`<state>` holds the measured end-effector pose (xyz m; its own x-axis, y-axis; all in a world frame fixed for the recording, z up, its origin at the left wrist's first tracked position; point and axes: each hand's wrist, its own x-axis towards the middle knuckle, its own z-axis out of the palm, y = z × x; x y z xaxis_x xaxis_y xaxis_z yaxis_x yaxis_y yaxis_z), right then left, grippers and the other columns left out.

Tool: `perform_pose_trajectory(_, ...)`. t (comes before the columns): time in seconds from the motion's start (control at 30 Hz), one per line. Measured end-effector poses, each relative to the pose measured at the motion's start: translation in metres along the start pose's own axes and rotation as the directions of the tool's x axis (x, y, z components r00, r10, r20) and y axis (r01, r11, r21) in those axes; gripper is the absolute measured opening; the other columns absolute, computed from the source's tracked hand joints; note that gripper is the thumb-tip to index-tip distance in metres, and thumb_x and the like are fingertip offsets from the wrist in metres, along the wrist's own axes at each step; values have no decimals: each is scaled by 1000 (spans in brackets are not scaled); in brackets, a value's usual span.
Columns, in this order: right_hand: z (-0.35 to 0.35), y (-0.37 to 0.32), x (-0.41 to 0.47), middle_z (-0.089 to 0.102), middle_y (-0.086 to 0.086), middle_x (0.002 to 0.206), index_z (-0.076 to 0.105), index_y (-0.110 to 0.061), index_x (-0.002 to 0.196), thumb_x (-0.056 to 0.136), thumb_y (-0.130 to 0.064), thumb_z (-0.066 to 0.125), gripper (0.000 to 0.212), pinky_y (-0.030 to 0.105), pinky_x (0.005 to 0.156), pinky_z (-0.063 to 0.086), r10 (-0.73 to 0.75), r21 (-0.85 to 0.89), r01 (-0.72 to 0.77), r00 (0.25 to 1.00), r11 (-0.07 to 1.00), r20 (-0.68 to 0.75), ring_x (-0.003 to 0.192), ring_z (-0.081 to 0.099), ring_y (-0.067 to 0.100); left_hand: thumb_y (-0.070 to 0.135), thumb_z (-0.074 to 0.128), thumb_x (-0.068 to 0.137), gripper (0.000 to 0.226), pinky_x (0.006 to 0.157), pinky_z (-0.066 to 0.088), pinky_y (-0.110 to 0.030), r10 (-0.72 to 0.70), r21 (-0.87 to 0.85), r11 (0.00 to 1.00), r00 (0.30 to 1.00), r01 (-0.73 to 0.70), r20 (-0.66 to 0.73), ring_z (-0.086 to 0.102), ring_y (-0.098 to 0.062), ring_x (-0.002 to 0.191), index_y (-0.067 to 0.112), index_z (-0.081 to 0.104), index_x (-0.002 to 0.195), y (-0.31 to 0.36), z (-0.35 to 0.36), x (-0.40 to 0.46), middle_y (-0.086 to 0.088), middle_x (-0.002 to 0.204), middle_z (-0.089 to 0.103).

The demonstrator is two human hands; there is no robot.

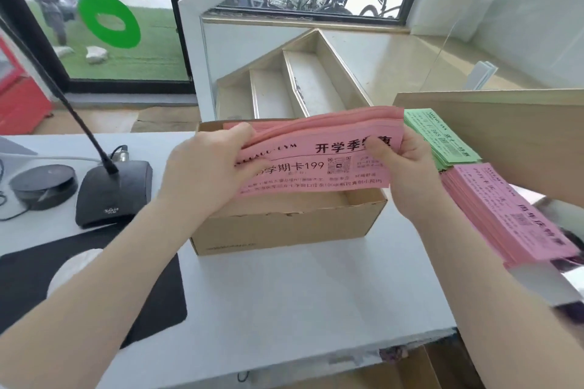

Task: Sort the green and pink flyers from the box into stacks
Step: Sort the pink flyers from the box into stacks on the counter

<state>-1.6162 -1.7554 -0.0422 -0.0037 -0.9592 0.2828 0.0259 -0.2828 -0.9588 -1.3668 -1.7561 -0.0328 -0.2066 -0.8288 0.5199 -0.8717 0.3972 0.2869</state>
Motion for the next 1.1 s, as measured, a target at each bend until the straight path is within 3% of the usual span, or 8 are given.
perform_pose_trajectory(0.1, -13, 3, -41, 73, -2, 86, 64, -13, 97, 79, -18, 60, 19, 33, 66, 56, -4, 108, 8, 999, 994, -35, 82, 69, 18, 31, 76, 74, 19, 64, 51, -32, -228, -344, 920, 971, 190, -75, 61, -21, 70, 23, 63, 86, 22, -15, -35, 4, 72, 67)
perform_pose_trajectory(0.2, -25, 15, -76, 73, 3, 90, 62, -10, 102, 71, -28, 65, 36, 39, 69, 56, 52, 149, -48, 998, 988, -21, 85, 69, 24, 5, 70, 78, 28, 58, 57, -30, -370, -846, 407, 909, 345, 193, 69, -12, 76, 25, 59, 94, 39, -8, -79, 8, 81, 72)
perform_pose_trajectory(0.27, -31, 29, -98, 73, 5, 91, 61, -10, 103, 70, -29, 66, 39, 43, 70, 57, 111, 161, -109, 994, 981, -1, 86, 68, 28, 4, 67, 80, 31, 53, 55, -28, -352, -884, 270, 894, 381, 278, 69, -12, 80, 16, 57, 106, 45, 7, -111, 5, 91, 73)
perform_pose_trajectory(0.37, -37, 55, -126, 73, 1, 90, 62, -12, 102, 75, -17, 65, 28, 38, 71, 55, 185, 70, -188, 982, 980, 45, 86, 68, 19, -3, 55, 86, 28, 52, 48, -16, -389, -850, 268, 858, 454, 336, 66, -5, 75, 4, 52, 113, 48, 34, -152, 0, 93, 70)
perform_pose_trajectory(0.5, -41, 78, -154, 70, 1, 100, 60, -6, 108, 79, 6, 62, 32, 24, 73, 53, 253, -24, -252, 961, 967, 112, 91, 66, 9, -8, 52, 88, 21, 75, 51, -18, -417, -830, 226, 821, 510, 391, 62, -13, 99, 8, 52, 100, 49, 63, -185, 0, 105, 67)
perform_pose_trajectory(0.7, -53, 86, -152, 66, -2, 79, 57, -13, 87, 79, 9, 58, 24, 29, 73, 49, 315, 77, -323, 944, 943, 98, 80, 62, 16, -5, 55, 87, 32, 75, 49, -18, -410, -806, 259, 816, 533, 408, 61, -1, 88, 23, 51, 104, 56, 74, -190, 6, 97, 63)
perform_pose_trajectory(0.97, -53, 82, -146, 68, -10, 73, 57, -15, 81, 78, 14, 59, 29, 21, 65, 50, 220, 53, -221, 975, 974, 26, 74, 63, 9, -1, 50, 92, 26, 87, 48, -28, -443, -822, 300, 834, 484, 330, 57, -15, 101, 0, 47, 117, 59, 85, -177, -4, 105, 59)
perform_pose_trajectory(1.1, -62, 88, -143, 71, -10, 82, 59, -8, 97, 80, 12, 59, 26, 23, 68, 53, 244, -32, -243, 968, 970, 54, 80, 67, 7, 0, 49, 93, 32, 98, 46, -38, -372, -755, 385, 838, 530, 399, 56, -20, 114, 5, 46, 124, 57, 94, -171, -9, 120, 60)
